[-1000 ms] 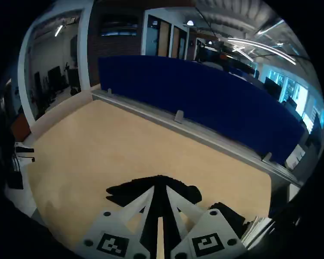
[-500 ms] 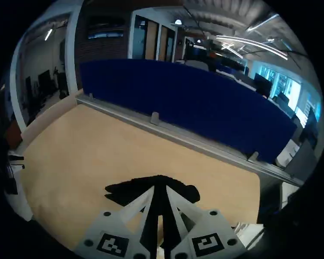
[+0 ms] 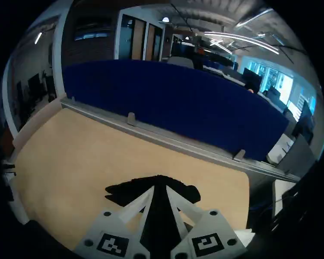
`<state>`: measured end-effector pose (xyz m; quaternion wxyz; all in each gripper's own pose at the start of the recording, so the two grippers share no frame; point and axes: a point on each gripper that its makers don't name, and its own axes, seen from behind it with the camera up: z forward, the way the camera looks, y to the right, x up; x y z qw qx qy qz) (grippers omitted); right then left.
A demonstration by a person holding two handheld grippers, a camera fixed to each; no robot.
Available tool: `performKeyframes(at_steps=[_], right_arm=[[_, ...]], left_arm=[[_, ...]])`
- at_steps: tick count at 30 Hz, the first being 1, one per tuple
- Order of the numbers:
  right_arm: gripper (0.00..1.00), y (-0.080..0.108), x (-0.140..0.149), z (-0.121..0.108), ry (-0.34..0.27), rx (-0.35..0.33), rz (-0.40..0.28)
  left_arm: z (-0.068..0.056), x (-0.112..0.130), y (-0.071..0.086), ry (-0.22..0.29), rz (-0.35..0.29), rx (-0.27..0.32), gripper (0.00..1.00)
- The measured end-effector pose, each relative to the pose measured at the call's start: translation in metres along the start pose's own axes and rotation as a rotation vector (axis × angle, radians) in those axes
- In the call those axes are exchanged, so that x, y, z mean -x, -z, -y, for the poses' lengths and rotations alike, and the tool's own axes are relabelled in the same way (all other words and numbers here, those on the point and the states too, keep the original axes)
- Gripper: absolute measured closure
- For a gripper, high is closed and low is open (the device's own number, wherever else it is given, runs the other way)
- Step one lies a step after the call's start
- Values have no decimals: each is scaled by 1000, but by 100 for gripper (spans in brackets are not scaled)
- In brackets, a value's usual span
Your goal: Fold towel
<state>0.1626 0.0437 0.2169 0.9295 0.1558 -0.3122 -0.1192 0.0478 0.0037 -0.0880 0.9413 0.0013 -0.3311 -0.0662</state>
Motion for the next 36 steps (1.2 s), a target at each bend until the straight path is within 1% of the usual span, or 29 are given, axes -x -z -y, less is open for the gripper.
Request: performKeyframes(at_steps=[5, 11, 14, 18, 24, 30, 36], right_arm=[[96, -5, 1, -9, -5, 9, 8], [96, -5, 11, -16, -10, 17, 24], [96, -2, 17, -17, -15, 18, 28], [96, 7, 29, -21, -17, 26, 36], [96, 24, 59, -27, -39, 37, 55], [96, 39, 103, -35, -78, 58, 85], [96, 55, 148, -42, -133, 84, 120]], left_arm=[[-3, 1, -1, 1, 3, 1, 8], [-5, 1, -3, -4, 8, 2, 8], [-6, 0, -3, -9, 8, 5, 8], [-8, -1, -5, -11, 9, 10, 8], [-15, -2, -7, -22, 13, 23, 8], [-23, -2, -8, -37, 16, 37, 8], [-28, -3, -9, -47, 19, 44, 8]])
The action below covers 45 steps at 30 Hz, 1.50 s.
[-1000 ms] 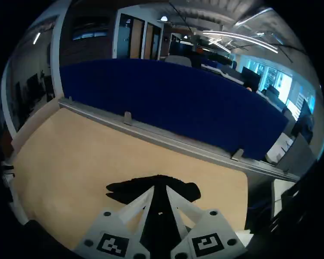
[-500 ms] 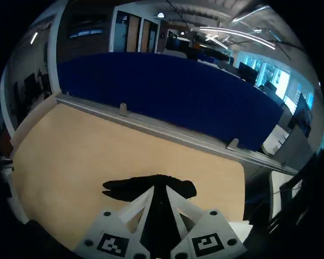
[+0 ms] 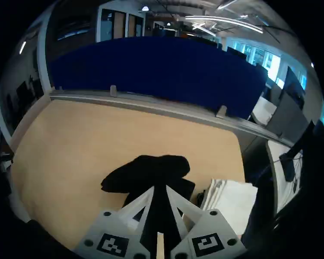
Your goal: Fold towel
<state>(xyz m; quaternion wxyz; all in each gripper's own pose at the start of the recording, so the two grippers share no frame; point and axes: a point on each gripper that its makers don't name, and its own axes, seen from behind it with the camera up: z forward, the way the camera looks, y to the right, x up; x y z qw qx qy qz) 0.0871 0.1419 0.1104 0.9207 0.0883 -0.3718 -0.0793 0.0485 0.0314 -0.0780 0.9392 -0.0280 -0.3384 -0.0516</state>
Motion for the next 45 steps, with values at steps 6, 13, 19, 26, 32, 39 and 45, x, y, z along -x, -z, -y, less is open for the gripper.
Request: performKeyframes(at_steps=[6, 13, 19, 26, 32, 39, 45], right_arm=[[96, -1, 49, -14, -61, 36, 50], [96, -16, 105, -22, -158, 74, 120], [96, -35, 134, -30, -215, 110, 170], [96, -44, 143, -33, -215, 133, 204], [96, -49, 143, -30, -224, 122, 197], [94, -50, 147, -37, -241, 136, 203], [74, -51, 148, -35, -229, 142, 190]], left_arm=[[-5, -1, -1, -9, 4, 5, 8], [-11, -1, -2, -16, 7, 9, 8], [-14, -1, -1, -31, 11, 9, 8], [-16, -1, -2, -30, 15, 6, 8], [-18, -2, -4, -32, 17, 8, 8], [-20, -4, -6, -47, 19, 13, 8], [-20, -6, -5, -55, 19, 12, 8]])
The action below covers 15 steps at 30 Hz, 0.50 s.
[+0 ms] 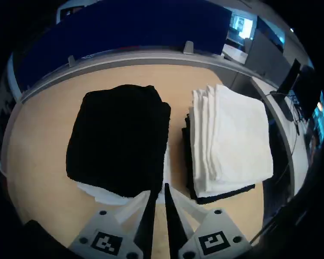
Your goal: Fold towel
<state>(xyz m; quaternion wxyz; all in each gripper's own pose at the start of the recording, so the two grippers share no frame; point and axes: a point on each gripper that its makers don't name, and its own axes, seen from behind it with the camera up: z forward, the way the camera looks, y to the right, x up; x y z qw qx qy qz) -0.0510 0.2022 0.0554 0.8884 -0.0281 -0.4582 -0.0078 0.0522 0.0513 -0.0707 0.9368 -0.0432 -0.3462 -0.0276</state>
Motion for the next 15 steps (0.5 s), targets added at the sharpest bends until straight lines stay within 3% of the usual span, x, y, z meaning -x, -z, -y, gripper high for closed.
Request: performKeyframes(at_steps=[4, 10, 14, 15], right_arm=[[47, 8, -1, -3, 2, 13, -23], [32, 24, 2, -2, 11, 16, -61], [1, 35, 1, 3, 24, 4, -99], [0, 38, 0, 4, 25, 2, -108]], left_arm=[[2, -1, 1, 3, -1, -2, 8], [2, -3, 2, -1, -3, 2, 8], [0, -4, 2, -5, -6, 10, 8], [-1, -5, 2, -5, -7, 12, 8]])
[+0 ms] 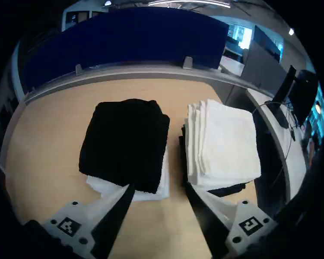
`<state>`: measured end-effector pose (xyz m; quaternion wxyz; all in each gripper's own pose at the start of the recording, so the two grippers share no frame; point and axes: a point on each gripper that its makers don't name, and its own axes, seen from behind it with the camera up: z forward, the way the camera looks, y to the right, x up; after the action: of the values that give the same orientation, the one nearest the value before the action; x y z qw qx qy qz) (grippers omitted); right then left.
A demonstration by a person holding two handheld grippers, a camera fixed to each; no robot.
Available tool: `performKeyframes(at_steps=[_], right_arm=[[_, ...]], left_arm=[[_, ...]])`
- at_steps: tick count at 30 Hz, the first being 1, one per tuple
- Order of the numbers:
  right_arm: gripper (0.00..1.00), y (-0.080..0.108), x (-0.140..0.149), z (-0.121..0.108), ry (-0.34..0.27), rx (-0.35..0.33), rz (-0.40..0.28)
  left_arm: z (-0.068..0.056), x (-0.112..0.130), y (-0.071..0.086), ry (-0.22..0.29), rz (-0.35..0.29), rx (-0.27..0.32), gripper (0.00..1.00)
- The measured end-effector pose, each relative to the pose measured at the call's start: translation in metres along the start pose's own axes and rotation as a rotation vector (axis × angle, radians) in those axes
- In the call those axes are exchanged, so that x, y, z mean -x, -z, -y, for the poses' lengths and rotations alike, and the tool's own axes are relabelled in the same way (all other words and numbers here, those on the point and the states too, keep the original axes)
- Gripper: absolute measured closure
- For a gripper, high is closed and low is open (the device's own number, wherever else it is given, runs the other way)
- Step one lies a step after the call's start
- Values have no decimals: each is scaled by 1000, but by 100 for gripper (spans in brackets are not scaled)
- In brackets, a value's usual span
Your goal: Fold towel
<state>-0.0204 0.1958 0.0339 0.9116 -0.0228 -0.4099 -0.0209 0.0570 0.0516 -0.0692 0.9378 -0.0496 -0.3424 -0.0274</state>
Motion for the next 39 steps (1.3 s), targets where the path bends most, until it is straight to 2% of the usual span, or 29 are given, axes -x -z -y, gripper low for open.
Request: performKeyframes(at_steps=[11, 16, 26, 31, 39], right_arm=[[0, 19, -10, 15, -19, -20, -69], [0, 34, -21, 33, -25, -42, -132], [0, 89, -63, 93, -33, -92, -360], [0, 117, -76, 123, -34, -103, -444], [0, 165, -93, 171, -43, -128, -604]], left_arm=[[-2, -5, 0, 1, -20, 13, 8], [0, -8, 1, 2, -32, 17, 8], [1, -26, -1, 13, -89, 33, 8], [1, -39, -1, 0, -128, 39, 8], [4, -69, -1, -4, -219, 41, 8]])
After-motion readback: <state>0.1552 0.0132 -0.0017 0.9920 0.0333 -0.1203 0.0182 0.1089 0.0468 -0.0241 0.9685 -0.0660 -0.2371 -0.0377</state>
